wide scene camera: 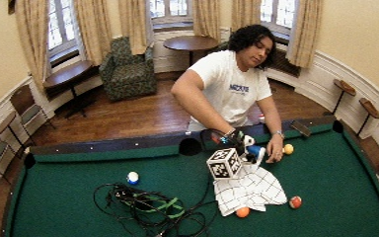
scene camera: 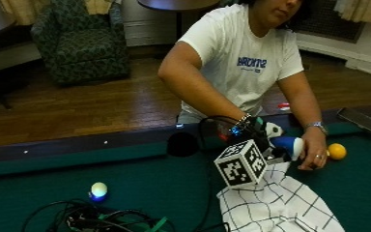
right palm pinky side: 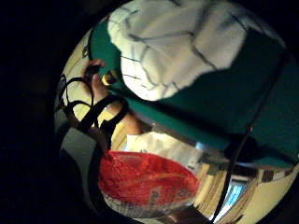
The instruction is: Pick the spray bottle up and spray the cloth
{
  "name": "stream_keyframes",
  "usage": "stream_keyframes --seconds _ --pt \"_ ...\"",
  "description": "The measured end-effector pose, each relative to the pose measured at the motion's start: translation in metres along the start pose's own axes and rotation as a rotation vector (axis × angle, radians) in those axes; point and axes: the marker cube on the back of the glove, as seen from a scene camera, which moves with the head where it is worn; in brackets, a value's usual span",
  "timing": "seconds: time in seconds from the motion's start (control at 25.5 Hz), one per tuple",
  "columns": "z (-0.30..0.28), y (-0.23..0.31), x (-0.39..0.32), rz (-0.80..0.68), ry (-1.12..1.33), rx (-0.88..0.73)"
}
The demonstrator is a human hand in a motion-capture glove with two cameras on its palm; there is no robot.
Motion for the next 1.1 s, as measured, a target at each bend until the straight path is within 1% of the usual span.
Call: stream_keyframes --seconds 0.2,0.47,0.79,0.94,1.1 --pt "0.007 -0.005 -0.022 -0.240 0.032 0.041" --pt "0.035 -0.010 -0.039 -0.553 -0.020 0.088" --pt "0.052 -0.025 -0.077 -0.902 -0.117 0.289" --pt "0.066 -0.042 -0.094 -1.036 -0.141 0.360" --pt "0.083 -0.070 -0.102 -1.109 -0.120 0.410"
